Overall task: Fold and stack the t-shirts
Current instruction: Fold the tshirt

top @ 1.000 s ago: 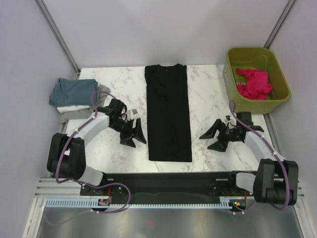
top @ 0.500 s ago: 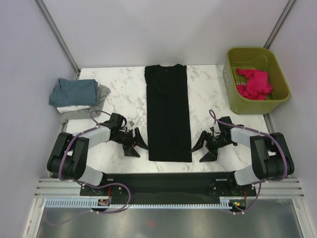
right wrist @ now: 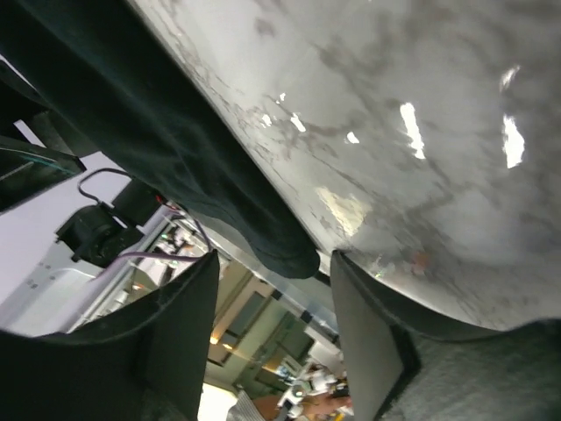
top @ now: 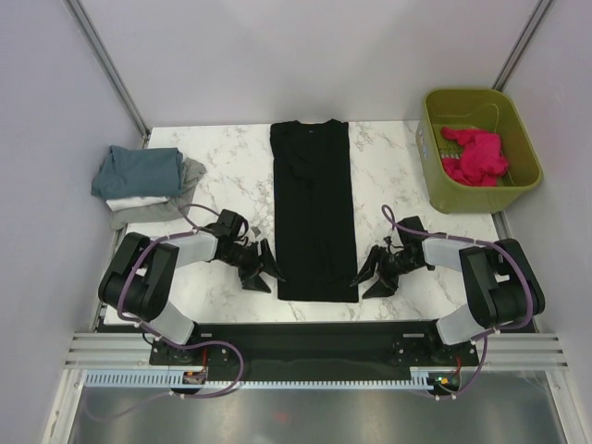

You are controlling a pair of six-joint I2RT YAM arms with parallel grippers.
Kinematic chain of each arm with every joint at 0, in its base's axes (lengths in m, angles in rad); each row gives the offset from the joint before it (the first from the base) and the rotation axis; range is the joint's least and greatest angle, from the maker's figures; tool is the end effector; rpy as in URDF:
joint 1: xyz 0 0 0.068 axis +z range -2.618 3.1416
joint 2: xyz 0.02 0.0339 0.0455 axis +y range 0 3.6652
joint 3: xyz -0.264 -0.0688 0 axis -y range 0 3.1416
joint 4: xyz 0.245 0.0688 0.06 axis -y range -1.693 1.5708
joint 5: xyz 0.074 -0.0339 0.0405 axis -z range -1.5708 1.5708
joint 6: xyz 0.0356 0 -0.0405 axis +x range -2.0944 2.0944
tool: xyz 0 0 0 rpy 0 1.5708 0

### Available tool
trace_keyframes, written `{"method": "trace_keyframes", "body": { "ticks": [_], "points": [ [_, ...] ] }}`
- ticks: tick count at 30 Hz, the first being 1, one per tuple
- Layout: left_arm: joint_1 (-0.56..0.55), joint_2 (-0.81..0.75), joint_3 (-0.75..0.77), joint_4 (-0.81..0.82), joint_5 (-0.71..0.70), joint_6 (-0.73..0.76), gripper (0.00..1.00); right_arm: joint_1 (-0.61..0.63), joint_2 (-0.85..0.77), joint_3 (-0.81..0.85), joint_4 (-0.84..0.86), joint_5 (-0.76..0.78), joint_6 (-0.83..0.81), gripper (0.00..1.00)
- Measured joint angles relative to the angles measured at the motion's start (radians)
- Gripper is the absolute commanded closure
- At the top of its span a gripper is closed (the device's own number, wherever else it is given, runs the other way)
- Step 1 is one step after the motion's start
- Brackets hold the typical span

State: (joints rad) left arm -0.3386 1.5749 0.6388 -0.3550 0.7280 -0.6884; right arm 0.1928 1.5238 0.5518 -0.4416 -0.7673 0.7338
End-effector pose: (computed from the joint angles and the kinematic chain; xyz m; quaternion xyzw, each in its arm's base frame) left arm 0.2208 -0.1029 0.1191 0.1122 -0.9199 0.3711 0.0597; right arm 0.2022 0.0647 0.1103 -0.2187 -0.8987 -0.3664 0.1016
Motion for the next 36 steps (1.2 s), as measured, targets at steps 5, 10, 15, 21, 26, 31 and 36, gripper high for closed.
{"method": "trace_keyframes", "body": {
  "ticks": [5, 10, 15, 21, 26, 31, 36],
  "points": [
    [-0.044, 0.032, 0.021, 0.013, 0.01, -0.008, 0.35, 0.035, 0.019, 0.002, 0.052, 0.012, 0.004, 0.52],
    [-0.056, 0.041, 0.024, 0.017, 0.007, -0.009, 0.45, 0.042, 0.032, 0.003, 0.093, 0.013, 0.007, 0.56],
    [-0.056, 0.048, 0.023, 0.024, 0.003, -0.012, 0.63, 0.055, 0.044, 0.003, 0.129, 0.009, 0.013, 0.65],
    [-0.061, 0.054, 0.02, 0.046, 0.009, -0.014, 0.78, 0.083, 0.064, 0.007, 0.194, 0.012, 0.038, 0.86],
    [-0.07, 0.056, 0.023, 0.05, 0.016, -0.014, 0.98, 0.087, 0.066, 0.008, 0.203, 0.008, 0.051, 1.0],
    [-0.07, 0.035, 0.058, 0.005, 0.014, -0.006, 0.98, 0.077, 0.027, 0.022, 0.155, 0.008, 0.04, 1.0],
    [-0.052, -0.04, 0.184, -0.057, 0.011, 0.048, 0.98, 0.037, -0.041, 0.147, 0.062, 0.011, -0.02, 1.0]
  ]
}}
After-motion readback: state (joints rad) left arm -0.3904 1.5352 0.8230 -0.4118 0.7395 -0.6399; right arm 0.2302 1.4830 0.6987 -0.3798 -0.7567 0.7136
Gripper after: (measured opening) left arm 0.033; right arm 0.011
